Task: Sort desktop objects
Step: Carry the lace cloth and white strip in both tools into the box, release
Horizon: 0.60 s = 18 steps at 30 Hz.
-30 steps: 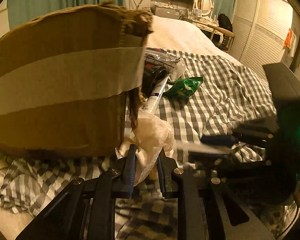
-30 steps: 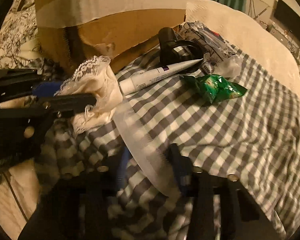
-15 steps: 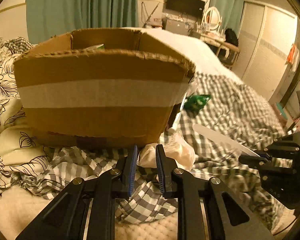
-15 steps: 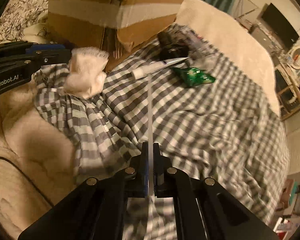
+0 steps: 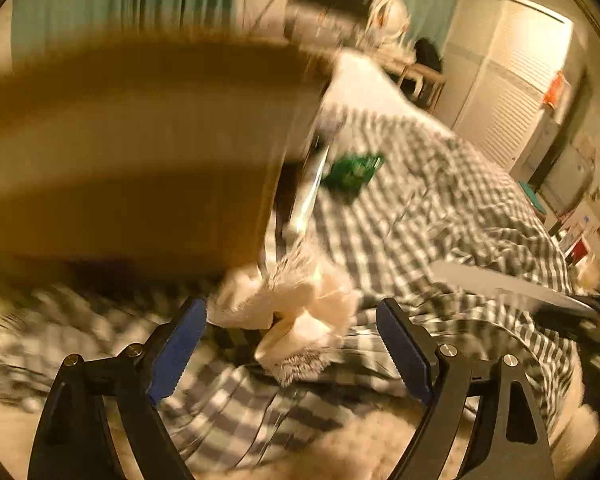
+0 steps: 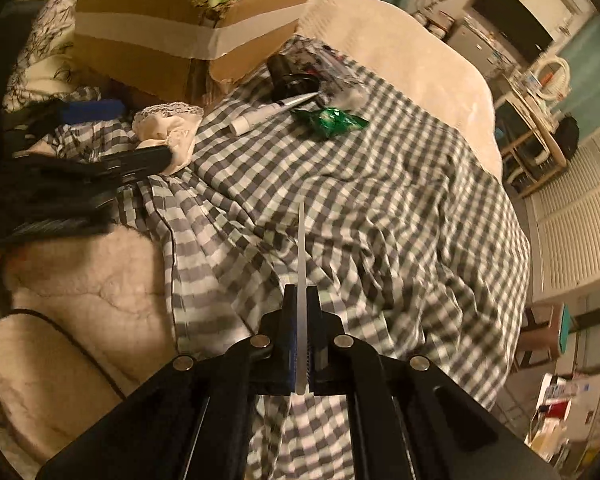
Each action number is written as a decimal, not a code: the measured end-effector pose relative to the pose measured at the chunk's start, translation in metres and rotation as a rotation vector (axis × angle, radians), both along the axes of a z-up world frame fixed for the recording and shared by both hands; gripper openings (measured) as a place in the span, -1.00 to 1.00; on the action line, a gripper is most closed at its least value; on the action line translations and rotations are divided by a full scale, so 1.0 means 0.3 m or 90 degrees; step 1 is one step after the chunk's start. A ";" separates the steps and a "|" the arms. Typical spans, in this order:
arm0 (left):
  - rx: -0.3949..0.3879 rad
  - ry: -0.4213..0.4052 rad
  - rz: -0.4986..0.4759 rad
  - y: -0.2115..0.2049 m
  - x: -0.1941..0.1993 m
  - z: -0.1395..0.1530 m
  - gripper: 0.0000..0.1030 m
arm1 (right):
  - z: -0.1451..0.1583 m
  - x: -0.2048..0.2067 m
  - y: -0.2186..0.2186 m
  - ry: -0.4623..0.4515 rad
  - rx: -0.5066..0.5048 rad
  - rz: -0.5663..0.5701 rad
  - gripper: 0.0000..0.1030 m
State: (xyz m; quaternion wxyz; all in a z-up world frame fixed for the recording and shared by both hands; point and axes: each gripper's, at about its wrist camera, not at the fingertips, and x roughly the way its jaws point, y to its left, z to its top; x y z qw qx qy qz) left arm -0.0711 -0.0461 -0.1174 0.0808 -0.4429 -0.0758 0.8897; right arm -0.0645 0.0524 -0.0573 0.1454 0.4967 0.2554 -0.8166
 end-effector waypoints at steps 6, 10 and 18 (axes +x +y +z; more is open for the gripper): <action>0.011 -0.052 0.021 -0.047 -0.018 -0.060 -0.64 | 0.075 0.014 0.097 0.029 -0.105 -0.082 -0.95; 0.027 0.013 0.013 -0.074 0.051 0.066 -0.71 | 0.118 0.036 0.094 0.051 -0.110 -0.083 -0.95; 0.041 0.143 -0.003 -0.131 0.082 0.381 -0.75 | 0.276 0.053 0.017 0.121 -0.158 -0.047 -0.96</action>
